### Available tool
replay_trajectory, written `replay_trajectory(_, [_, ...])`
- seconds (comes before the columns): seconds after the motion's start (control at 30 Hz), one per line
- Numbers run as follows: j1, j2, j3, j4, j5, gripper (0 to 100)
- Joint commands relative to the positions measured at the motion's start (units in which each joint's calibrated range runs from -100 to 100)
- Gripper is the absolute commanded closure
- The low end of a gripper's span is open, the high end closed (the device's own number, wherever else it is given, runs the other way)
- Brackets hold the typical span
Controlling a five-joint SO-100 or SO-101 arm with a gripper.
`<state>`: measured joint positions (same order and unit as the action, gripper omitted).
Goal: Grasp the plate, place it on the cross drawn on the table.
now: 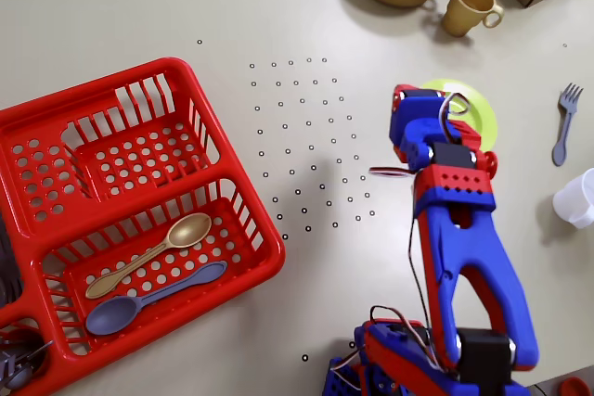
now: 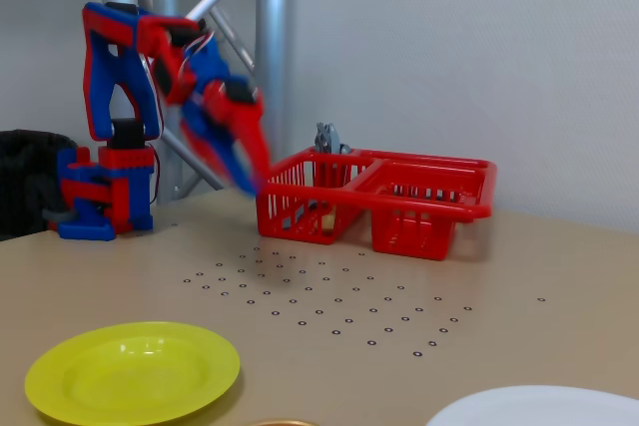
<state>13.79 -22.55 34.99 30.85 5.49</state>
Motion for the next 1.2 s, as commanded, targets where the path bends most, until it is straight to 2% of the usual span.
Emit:
replay_trajectory(0.0, [-4.0,-9.1,0.0,-1.2,-2.2,100])
replay_trajectory(0.47, [-16.0,-39.3,20.5,0.0,-5.9,100])
replay_trajectory(0.73, [-15.4,-58.9,39.9,2.7,-4.9,100])
replay_trajectory(1.17, [-11.0,-72.3,59.8,4.4,-5.8,100])
